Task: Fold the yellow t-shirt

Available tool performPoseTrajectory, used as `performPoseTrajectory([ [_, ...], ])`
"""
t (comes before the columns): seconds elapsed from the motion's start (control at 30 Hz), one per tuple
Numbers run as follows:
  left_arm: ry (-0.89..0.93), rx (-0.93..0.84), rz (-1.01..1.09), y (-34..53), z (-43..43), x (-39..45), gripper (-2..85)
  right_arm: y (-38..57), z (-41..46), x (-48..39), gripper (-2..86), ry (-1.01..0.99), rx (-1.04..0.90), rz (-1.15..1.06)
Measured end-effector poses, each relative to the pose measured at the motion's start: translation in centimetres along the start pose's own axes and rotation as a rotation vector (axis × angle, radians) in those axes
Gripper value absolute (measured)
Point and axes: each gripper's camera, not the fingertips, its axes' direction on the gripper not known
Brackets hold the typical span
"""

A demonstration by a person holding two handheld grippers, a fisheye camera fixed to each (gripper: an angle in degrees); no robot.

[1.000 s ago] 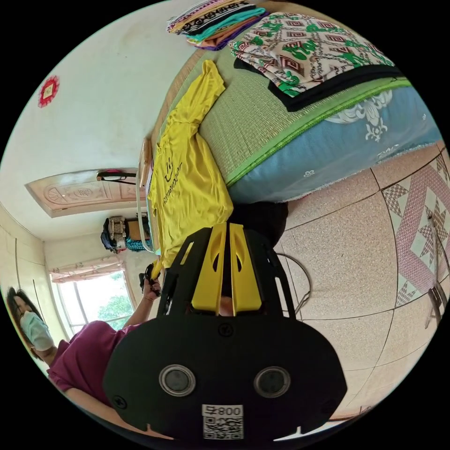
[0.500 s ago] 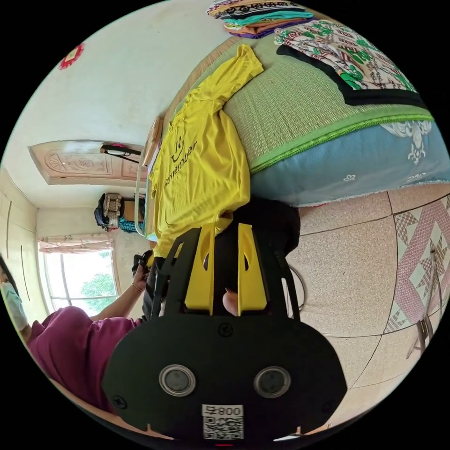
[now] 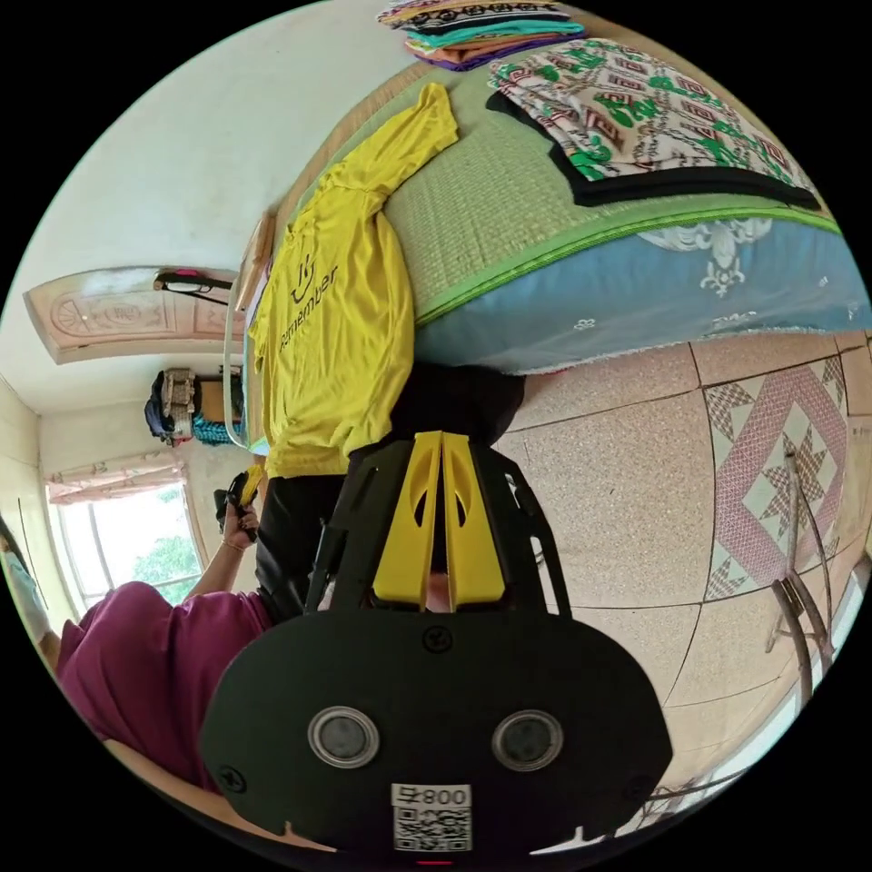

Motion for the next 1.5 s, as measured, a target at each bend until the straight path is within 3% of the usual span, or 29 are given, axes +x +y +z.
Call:
performPoseTrajectory([
  [0.1, -0.041, 0.016, 0.01, -1.9, 0.4, 0.4, 4.2, -2.0, -0.8, -1.7, 1.8, -0.023, 0.059, -0.035],
  [0.37, -0.161, -0.003, 0.124, -13.5, 5.8, 5.3, 6.5, -14.8, 5.5, -14.9, 5.6, 0.179, 0.051, -0.288],
  [0.57, -0.293, -0.032, 0.139, -22.7, 11.1, 6.7, 6.8, -21.4, 10.7, -19.2, 5.9, 0.312, 0.03, -0.351],
  [0.87, -0.458, -0.092, 0.151, -30.5, 17.1, 5.7, 3.2, -25.8, 18.1, -20.5, 2.8, 0.422, -0.041, -0.358],
  [1.2, -0.496, -0.008, 0.131, -33.6, 14.1, 3.9, 1.0, -27.3, 14.2, -18.5, 0.4, 0.292, 0.005, -0.316],
  [1.33, -0.469, 0.015, 0.103, -34.2, 14.4, 2.6, 1.7, -27.1, 14.2, -17.1, 1.6, 0.234, 0.018, -0.263],
  [1.5, -0.395, 0.012, 0.109, -34.2, 14.6, 1.3, 3.4, -24.1, 16.7, -18.7, 6.1, 0.315, -0.057, -0.341],
])
